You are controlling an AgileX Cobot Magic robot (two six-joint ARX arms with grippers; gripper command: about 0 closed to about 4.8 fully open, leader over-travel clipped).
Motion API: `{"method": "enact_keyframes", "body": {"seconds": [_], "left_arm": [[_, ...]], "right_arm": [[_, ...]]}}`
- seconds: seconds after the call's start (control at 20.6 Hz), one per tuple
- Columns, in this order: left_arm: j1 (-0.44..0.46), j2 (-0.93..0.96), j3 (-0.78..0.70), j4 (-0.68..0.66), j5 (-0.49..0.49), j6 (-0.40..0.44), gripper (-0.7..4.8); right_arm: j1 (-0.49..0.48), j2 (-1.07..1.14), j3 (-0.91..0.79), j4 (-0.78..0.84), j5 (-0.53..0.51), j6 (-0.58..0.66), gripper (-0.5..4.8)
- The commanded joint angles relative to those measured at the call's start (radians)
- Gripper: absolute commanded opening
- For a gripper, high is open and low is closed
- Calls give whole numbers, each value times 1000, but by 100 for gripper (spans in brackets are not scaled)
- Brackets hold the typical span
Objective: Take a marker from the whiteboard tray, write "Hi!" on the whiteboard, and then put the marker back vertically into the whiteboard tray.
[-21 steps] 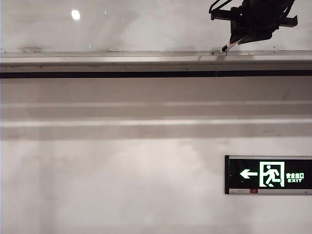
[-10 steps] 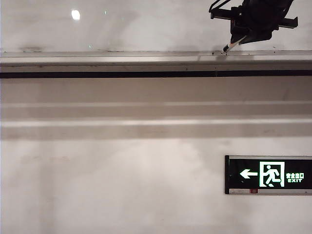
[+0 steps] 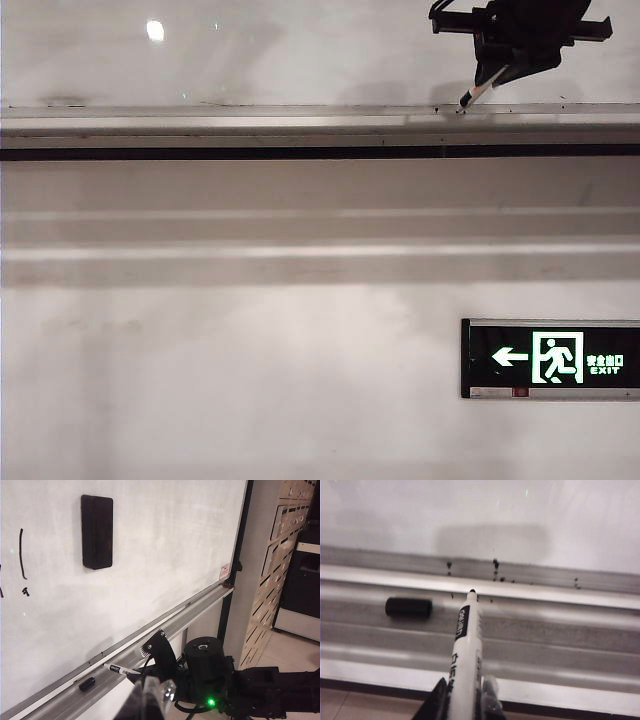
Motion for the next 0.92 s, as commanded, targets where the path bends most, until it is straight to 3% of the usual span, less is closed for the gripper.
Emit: {"method": "enact_keyframes", "body": {"seconds": [0.05,0.92], "left_arm": [[0,-3,6,20,6,1,-6],[0,-3,6,19,6,1,-6]], "right_arm": [[3,15,4,26,3,2,-2],[1,62,8,124,-9,1,-1]]}}
